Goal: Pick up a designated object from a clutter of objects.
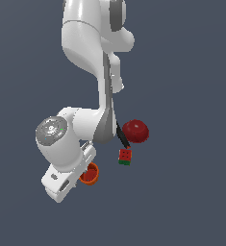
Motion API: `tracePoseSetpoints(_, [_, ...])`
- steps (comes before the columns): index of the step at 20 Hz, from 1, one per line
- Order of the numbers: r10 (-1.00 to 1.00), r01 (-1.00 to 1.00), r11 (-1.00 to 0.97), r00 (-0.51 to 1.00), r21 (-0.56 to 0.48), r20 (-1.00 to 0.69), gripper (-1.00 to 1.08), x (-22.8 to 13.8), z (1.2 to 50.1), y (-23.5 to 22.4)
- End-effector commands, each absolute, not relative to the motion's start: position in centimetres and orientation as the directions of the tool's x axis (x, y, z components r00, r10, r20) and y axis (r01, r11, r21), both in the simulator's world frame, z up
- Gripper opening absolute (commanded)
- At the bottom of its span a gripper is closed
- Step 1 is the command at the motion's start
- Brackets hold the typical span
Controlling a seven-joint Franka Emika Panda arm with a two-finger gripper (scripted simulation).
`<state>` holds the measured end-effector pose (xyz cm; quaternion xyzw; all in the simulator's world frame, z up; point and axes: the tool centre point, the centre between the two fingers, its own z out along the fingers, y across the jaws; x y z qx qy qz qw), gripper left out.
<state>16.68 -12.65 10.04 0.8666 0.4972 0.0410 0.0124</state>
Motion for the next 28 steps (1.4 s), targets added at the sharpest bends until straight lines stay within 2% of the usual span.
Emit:
tracePoseSetpoints(1, [0.863, 0.861, -0.505, 0.502, 0.062, 0.059, 0.28, 16.7, 9.6, -12.6])
tracePoseSetpoints(10, [0.865, 0.863, -0.502, 0.499, 0.063, 0.059, 0.28, 16.9, 7.1, -12.6])
tracePoseSetpoints(11, [0.865, 0.863, -0.502, 0.499, 0.063, 0.059, -1.0, 16.9, 7.1, -12.6])
tracePoseSetpoints(28, [0.865, 0.863, -0.501, 0.498, 0.063, 0.06, -1.0, 16.7, 8.6, -12.9])
